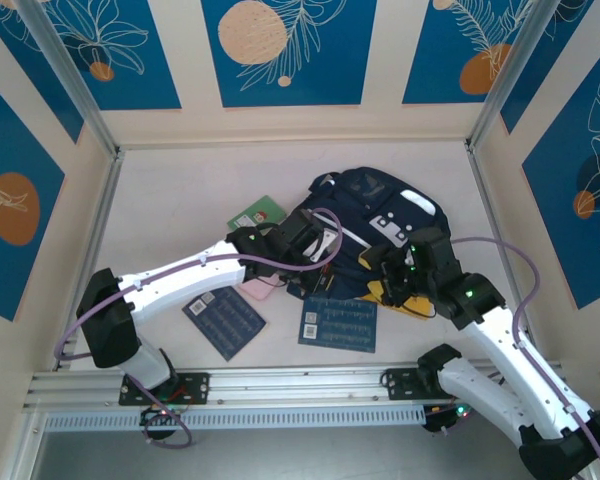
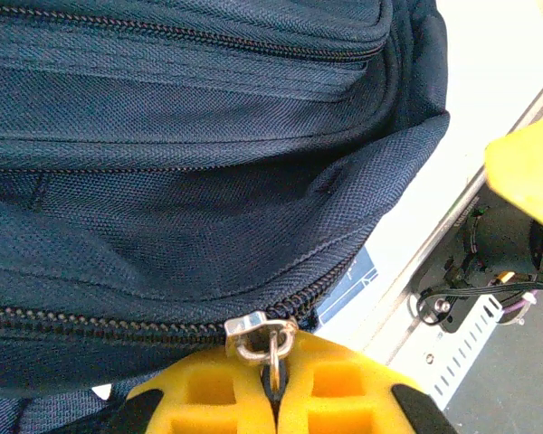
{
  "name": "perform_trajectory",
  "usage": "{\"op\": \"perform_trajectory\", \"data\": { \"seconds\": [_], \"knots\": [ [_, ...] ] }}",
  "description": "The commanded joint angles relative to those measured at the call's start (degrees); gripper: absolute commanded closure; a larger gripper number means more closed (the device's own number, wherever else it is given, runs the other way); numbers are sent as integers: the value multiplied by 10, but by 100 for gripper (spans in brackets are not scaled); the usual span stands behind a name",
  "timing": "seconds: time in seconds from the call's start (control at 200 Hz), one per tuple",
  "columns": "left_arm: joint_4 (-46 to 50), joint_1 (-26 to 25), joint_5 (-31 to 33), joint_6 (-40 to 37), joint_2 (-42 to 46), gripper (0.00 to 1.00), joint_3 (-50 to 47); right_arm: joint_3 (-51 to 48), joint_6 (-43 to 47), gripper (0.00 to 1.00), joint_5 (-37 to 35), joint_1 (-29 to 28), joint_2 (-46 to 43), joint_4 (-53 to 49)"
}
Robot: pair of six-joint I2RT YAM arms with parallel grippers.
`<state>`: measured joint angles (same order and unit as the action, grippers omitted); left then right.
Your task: Pack the student bag
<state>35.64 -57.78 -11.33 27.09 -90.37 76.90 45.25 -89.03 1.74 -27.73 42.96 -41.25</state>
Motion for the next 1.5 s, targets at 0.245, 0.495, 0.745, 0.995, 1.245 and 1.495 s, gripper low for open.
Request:
{"op": "perform_trajectory", "data": {
  "seconds": [0.245,0.495,0.745,0.995,1.245,1.495],
  "knots": [
    [-39,-27,-16,-8,13,100,10,-43,-51,39,-9,-37,34,45],
    [-19,-32,-28,-35,27,100,2,-44,27,66,-44,-1,87,80],
    [21,-31,-3,-67,27,100,7,-33,146,100,-40,27,100,108],
    [44,-1,9,-81,19,100,9,-28,210,100,2,62,91,94],
    [53,29,3,-89,29,100,-8,-33,253,100,40,104,88,91],
    [45,71,-11,-91,45,100,-51,-20,295,100,65,153,90,77]
  ]
}}
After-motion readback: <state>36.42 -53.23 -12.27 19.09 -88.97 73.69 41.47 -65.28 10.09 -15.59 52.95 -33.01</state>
